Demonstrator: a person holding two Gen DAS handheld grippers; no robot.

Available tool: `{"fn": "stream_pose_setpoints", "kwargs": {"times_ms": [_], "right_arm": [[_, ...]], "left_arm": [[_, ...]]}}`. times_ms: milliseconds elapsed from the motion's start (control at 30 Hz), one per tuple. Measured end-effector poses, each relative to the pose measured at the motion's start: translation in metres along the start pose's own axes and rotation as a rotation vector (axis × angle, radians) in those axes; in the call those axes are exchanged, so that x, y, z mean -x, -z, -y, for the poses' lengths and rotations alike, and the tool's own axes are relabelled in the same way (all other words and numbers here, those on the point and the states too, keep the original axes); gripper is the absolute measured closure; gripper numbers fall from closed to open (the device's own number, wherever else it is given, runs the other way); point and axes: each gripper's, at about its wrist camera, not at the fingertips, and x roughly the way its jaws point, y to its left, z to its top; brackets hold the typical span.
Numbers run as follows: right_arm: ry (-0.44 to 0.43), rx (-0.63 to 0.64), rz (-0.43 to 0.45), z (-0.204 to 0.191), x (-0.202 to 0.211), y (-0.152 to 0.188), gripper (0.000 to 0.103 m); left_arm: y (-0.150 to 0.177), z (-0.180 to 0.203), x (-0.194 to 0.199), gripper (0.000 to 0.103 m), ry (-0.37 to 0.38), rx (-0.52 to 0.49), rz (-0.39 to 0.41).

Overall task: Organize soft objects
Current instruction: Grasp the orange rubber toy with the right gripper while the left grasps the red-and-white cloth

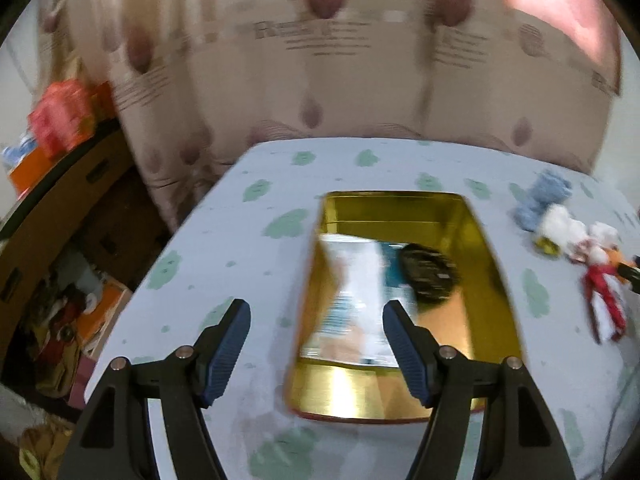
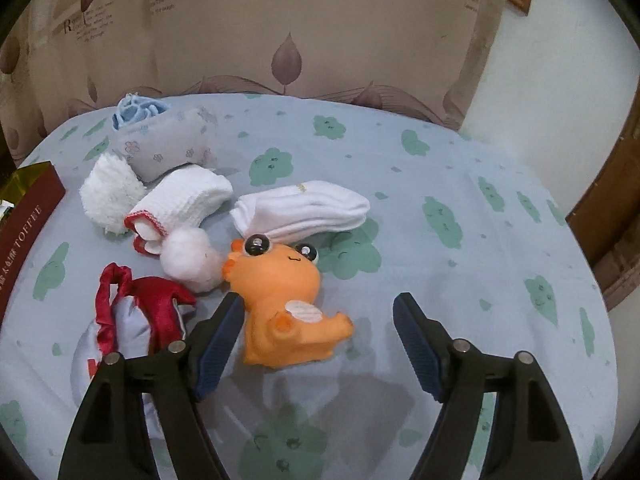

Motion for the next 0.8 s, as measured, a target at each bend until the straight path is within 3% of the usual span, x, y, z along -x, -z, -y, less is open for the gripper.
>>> {"fn": "stream_pose_setpoints", "kwargs": {"times_ms": [200, 233, 333, 600, 733, 800], "right_arm": [[-0.059, 0.017, 0.01, -0.01, -0.013, -0.001, 0.027], [-0.065, 0.016, 0.016, -0.012, -0.016, -0.001, 0.031], [-0.116, -0.004, 0.013, -0.014, -0.019, 0.001, 0.055], [-0.078, -0.062, 0.03, 0.001, -0.009, 0.011, 0.057], [-0.007, -0.089, 0.026, 0.022, -0.002, 0.024, 0.057], [-0.017, -0.13, 0.025, 0.033, 0.001, 0.029, 0.057]], "left_arm": [[-0.007, 0.057, 0.011, 0.032, 0.099, -0.095, -0.007], [-0.007, 0.069, 0.012, 0.032, 0.112, -0.115, -0.007], [-0.008, 0.1, 0.011, 0.032, 0.155, -0.166, -0.016], [-0.002, 0.197, 0.002, 0.032, 0.305, -0.288, -0.078], [-0.001, 0.238, -0.003, 0.032, 0.395, -0.313, -0.123], [-0.001, 0.254, -0.004, 0.032, 0.425, -0.313, -0.136]]}}
